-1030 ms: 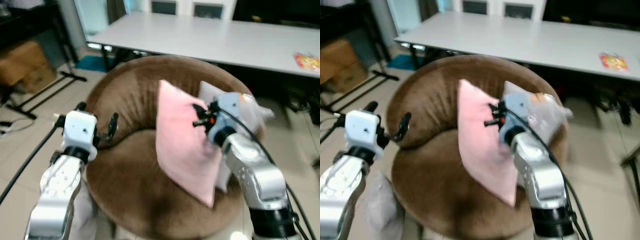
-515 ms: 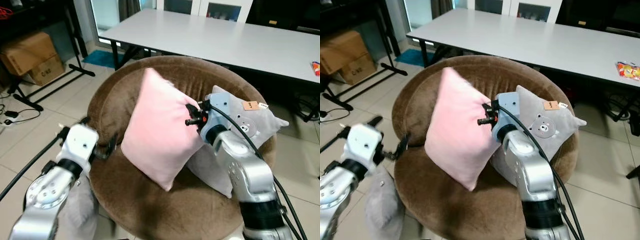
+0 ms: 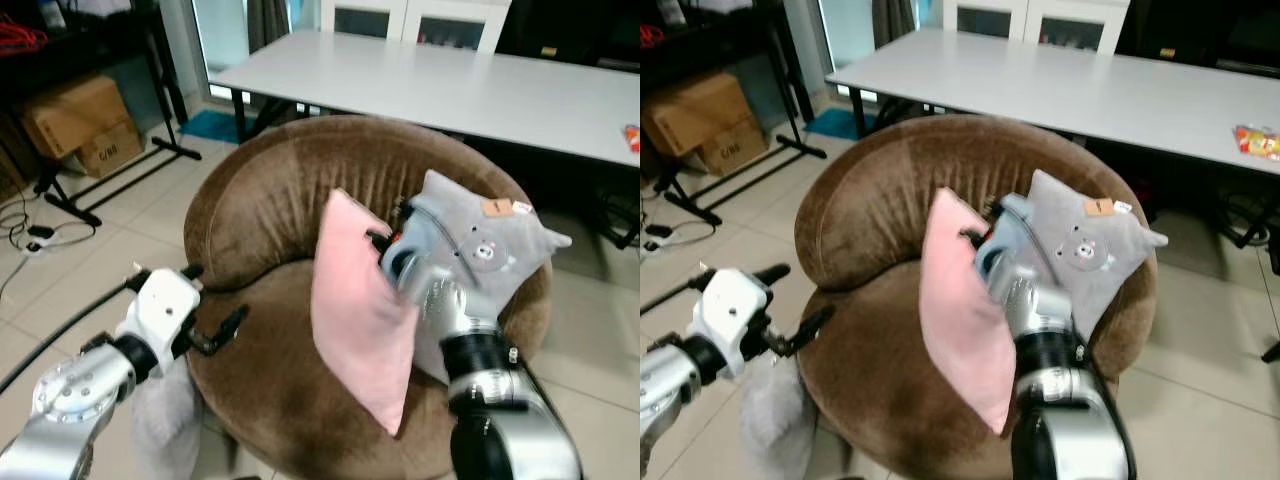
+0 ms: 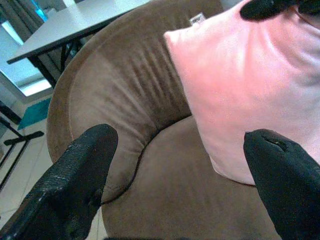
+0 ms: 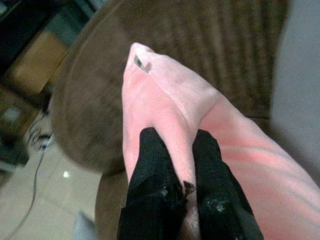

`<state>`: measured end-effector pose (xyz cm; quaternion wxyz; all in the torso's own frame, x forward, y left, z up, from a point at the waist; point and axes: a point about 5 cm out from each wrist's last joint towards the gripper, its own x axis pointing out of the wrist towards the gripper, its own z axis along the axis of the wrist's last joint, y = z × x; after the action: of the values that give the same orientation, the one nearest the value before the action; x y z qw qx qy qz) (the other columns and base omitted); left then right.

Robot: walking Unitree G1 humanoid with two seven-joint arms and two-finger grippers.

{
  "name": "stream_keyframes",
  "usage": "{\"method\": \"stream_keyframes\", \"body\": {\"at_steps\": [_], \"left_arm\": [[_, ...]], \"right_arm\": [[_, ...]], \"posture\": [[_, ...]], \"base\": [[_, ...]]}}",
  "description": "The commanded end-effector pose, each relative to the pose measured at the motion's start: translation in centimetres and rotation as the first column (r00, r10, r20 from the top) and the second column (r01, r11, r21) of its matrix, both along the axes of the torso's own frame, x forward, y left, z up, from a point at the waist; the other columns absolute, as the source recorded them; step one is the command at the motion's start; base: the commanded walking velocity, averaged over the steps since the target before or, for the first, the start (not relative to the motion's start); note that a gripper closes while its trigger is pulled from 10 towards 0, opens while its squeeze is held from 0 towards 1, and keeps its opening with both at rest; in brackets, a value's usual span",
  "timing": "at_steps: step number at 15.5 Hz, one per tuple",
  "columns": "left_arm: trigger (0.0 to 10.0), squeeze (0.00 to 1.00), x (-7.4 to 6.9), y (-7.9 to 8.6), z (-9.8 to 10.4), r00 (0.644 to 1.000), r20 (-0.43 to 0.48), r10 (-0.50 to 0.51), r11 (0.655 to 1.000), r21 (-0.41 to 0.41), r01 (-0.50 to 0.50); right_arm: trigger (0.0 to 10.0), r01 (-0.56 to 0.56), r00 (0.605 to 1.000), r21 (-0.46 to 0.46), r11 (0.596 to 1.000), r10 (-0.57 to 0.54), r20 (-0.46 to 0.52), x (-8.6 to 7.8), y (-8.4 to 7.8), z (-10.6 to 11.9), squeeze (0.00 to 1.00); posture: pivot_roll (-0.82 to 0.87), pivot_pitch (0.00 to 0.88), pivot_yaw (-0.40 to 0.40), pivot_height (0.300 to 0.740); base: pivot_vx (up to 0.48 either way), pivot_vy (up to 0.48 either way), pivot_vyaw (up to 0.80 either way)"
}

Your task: Move the pillow to the sofa from floor

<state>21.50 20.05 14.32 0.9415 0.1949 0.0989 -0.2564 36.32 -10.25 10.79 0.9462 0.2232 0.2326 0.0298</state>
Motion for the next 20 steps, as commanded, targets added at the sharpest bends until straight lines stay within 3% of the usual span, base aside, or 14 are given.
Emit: {"method": "stream_keyframes", "body": {"at_steps": [1,4,5,8,10,11,12,13,16,18,20], "left_arm": [[10.0,0.00,0.0,0.2,0.0,1.000,-0.016,-0.010,1.000,0.004,0.010],[10.0,0.00,-0.4,0.1,0.0,0.998,-0.051,-0.045,0.999,-0.009,0.044],[10.0,0.00,-0.7,0.1,-0.1,0.995,-0.073,-0.064,0.998,-0.021,0.062],[10.0,0.00,-1.2,-0.1,-0.3,0.987,-0.116,-0.107,0.993,-0.054,0.101],[10.0,0.00,-0.8,0.1,-0.2,0.992,-0.093,-0.084,0.996,-0.043,0.080],[10.0,0.00,-0.2,0.3,0.1,0.998,-0.042,-0.037,0.999,-0.027,0.036],[10.0,0.00,0.6,0.6,0.3,0.998,-0.006,0.059,0.997,-0.040,-0.059],[10.0,0.00,1.0,0.3,0.4,0.996,0.010,0.085,0.995,-0.053,-0.084],[10.0,0.00,1.3,-0.7,0.4,0.987,0.045,0.154,0.987,-0.064,-0.151],[10.0,0.00,1.2,-1.1,0.3,0.975,0.071,0.209,0.975,-0.087,-0.202],[10.0,0.00,1.5,-0.8,0.6,0.950,0.151,0.274,0.961,-0.076,-0.266]], "right_arm": [[10.0,0.072,0.997,0.012,0.997,-0.072,-0.015,0.4,-0.9,-0.5,0.00],[10.0,0.215,0.977,-0.072,0.974,-0.214,0.029,1.8,-4.4,0.3,0.00],[10.0,0.269,0.963,-0.115,0.956,-0.266,0.037,2.0,-5.8,0.6,1.00],[10.0,0.346,0.937,-0.209,0.915,-0.322,0.137,2.4,-9.0,1.8,1.00],[10.0,0.340,0.934,-0.178,0.923,-0.309,0.180,2.6,-9.5,2.4,1.00],[10.0,0.349,0.924,-0.127,0.928,-0.319,0.210,2.7,-9.9,2.9,1.00],[10.0,0.359,0.910,-0.157,0.920,-0.308,0.279,2.7,-10.7,3.8,1.00],[10.0,0.327,0.907,-0.184,0.927,-0.253,0.336,2.6,-11.0,4.4,0.00],[10.0,0.216,0.882,-0.228,0.950,-0.090,0.463,1.2,-10.6,5.5,0.00],[10.0,0.134,0.848,-0.301,0.944,0.047,0.528,-1.1,-9.2,6.4,0.00],[10.0,0.094,0.817,-0.307,0.947,0.103,0.567,-3.3,-8.0,7.4,0.00]], "posture": [[0.04,0.000,0.008,0.740],[0.06,0.000,-0.006,0.740],[0.06,0.000,-0.008,0.740],[0.06,0.000,-0.006,0.740],[0.05,0.000,-0.003,0.740],[0.04,0.000,0.009,0.740],[0.03,0.000,0.017,0.740],[0.03,0.000,0.026,0.740],[0.00,0.000,0.043,0.740],[0.00,0.000,0.043,0.740],[-0.01,0.000,0.035,0.740]], "base": [[0.000,0.000,0.00],[0.000,0.000,0.00],[0.000,0.000,0.00],[0.000,0.000,0.00],[0.000,0.000,0.00],[0.000,0.000,0.00],[0.000,0.000,0.00],[0.000,0.000,0.00],[0.000,0.000,0.00],[0.000,0.000,0.00],[0.000,0.000,0.00]]}}
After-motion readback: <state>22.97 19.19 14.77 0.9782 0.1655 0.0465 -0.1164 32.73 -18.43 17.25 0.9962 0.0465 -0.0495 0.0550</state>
